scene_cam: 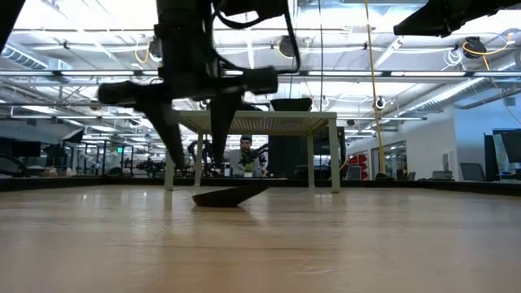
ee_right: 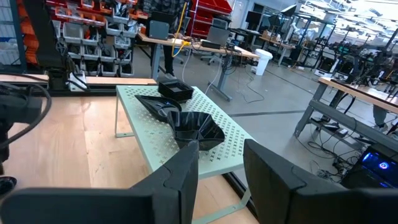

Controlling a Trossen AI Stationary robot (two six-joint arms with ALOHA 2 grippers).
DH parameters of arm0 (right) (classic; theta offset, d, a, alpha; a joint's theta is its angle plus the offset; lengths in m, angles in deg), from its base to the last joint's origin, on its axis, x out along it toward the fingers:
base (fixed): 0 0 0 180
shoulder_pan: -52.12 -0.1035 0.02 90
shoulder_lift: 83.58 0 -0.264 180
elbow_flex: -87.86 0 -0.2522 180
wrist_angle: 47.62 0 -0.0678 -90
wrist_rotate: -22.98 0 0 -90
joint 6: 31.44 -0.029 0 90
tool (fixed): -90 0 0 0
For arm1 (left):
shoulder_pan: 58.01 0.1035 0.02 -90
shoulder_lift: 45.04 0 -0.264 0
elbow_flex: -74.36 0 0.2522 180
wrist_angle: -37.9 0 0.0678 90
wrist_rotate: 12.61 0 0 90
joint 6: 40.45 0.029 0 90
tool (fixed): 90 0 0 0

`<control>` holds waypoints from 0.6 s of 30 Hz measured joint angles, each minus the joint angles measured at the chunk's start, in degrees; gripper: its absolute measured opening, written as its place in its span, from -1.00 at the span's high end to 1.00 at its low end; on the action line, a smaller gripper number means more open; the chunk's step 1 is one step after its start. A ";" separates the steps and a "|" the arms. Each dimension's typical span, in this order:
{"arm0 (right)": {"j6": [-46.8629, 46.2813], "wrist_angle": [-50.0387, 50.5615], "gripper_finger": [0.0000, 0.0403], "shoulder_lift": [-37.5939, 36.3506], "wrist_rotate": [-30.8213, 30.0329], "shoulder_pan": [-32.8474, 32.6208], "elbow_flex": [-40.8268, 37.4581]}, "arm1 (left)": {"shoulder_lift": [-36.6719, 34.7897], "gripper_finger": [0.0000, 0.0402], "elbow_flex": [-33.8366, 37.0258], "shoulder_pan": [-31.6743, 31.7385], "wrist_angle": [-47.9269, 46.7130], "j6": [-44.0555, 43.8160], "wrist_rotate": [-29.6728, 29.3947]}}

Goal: Pick & Place Mini shaped plates
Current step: Stack the black drop shaped plate on top of the other black drop shaped plate on the shelf

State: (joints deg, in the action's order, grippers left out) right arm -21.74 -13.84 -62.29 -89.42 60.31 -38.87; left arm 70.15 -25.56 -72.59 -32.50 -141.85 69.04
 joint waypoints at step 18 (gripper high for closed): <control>0.02 0.02 0.42 -0.01 0.01 -0.01 0.00 | -0.32 0.05 10.52 -1.43 13.69 -10.07 -3.21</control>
State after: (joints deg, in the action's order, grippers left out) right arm -21.72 -13.83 -62.30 -89.41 60.30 -38.87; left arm 69.84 -15.04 -74.02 -18.81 -151.92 65.83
